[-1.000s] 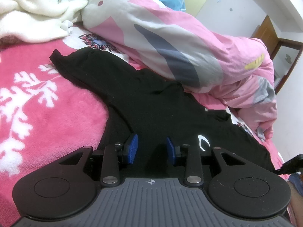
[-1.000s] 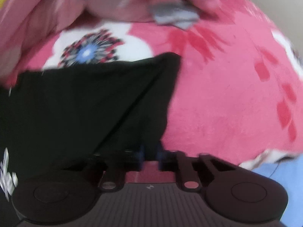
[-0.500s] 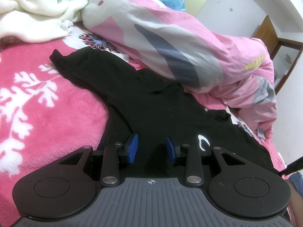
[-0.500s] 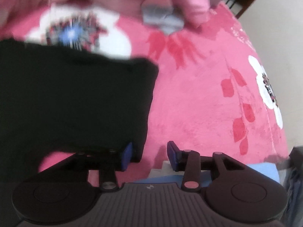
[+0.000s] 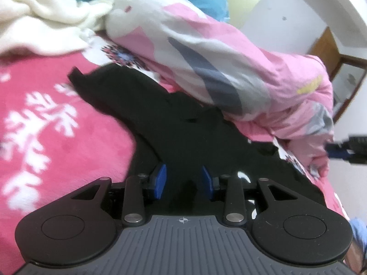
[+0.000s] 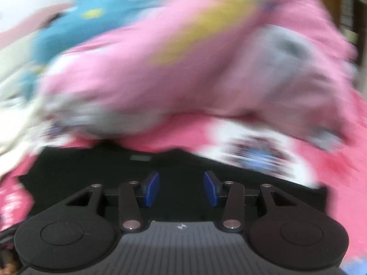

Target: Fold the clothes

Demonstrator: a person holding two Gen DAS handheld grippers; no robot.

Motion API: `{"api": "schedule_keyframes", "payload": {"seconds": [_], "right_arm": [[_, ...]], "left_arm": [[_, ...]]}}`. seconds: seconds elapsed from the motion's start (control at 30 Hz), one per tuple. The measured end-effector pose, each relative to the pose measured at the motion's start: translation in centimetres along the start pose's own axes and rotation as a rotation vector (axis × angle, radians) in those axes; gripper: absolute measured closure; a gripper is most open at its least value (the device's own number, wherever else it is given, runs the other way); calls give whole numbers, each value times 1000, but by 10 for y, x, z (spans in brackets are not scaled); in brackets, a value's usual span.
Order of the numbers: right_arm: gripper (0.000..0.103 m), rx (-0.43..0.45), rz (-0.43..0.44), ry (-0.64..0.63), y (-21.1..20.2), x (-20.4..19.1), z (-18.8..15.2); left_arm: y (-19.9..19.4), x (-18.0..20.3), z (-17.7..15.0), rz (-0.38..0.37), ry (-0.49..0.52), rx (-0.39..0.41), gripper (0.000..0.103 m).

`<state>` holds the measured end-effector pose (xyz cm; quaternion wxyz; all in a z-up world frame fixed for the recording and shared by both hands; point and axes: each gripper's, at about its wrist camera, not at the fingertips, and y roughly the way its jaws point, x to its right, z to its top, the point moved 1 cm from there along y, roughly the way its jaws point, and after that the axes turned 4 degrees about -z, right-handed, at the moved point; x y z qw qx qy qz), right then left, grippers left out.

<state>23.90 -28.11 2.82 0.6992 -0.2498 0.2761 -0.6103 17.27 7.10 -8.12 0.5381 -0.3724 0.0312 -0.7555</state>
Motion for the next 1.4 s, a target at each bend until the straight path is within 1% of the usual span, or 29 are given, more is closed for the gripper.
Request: {"api": "schedule_keyframes", "payload": {"seconds": [0.07, 0.13, 0.2, 0.27, 0.3, 0.33, 0.37, 0.5, 0.57, 0.6, 0.7, 0.77, 0.8, 0.83, 0.87, 0.93, 0.97, 1.1, 1.13, 1.3, 1.33, 1.37, 1.4], "right_arm": [[57, 1, 109, -53, 15, -45, 10], [57, 0, 188, -92, 26, -82, 16], [57, 5, 251, -122, 35, -113, 22], [57, 19, 295, -142, 40, -136, 28], [57, 27, 317, -152, 43, -147, 31], [57, 25, 331, -159, 45, -155, 33], [57, 20, 344, -165, 48, -163, 35], [57, -54, 411, -169, 67, -193, 43], [56, -98, 440, -183, 78, -210, 47], [56, -123, 451, -199, 86, -221, 48], [54, -182, 457, -233, 115, -253, 48], [54, -220, 455, -230, 140, -273, 48], [54, -237, 452, -228, 152, -282, 49], [54, -252, 448, -227, 163, -291, 50], [54, -266, 438, -232, 175, -300, 52], [54, -294, 412, -245, 196, -315, 55], [54, -312, 396, -251, 205, -322, 56], [54, -381, 332, -270, 241, -345, 59], [55, -400, 316, -271, 248, -348, 59], [72, -415, 282, -281, 257, -346, 52], [80, -417, 276, -283, 259, -346, 50], [93, -410, 274, -276, 259, -343, 51], [97, -401, 279, -260, 258, -338, 52]], "left_arm": [[-16, 5, 7, 42, -5, 5, 66], [-29, 4, 14, 95, -48, 5, 65], [-28, 0, 27, 155, -83, 19, 65], [-27, -5, 40, 214, -117, 33, 62], [-27, -7, 46, 244, -134, 40, 59], [-26, -9, 52, 274, -151, 47, 53], [-21, -13, 57, 298, -168, 53, 51], [17, -42, 61, 377, -243, 74, 52], [28, -55, 60, 391, -281, 86, 56], [30, -59, 60, 395, -283, 105, 57], [35, -65, 62, 409, -263, 151, 59], [38, -67, 61, 421, -244, 169, 65], [38, -68, 59, 427, -234, 177, 66], [38, -68, 58, 432, -226, 184, 71], [38, -69, 56, 437, -217, 191, 77], [37, -70, 54, 441, -214, 199, 81], [37, -70, 54, 442, -218, 201, 85], [37, -70, 53, 444, -220, 210, 89], [37, -70, 52, 444, -216, 212, 91], [38, -69, 50, 434, -200, 219, 96], [38, -68, 50, 431, -195, 221, 98], [37, -67, 49, 425, -187, 226, 99], [36, -65, 49, 418, -175, 234, 100]]}}
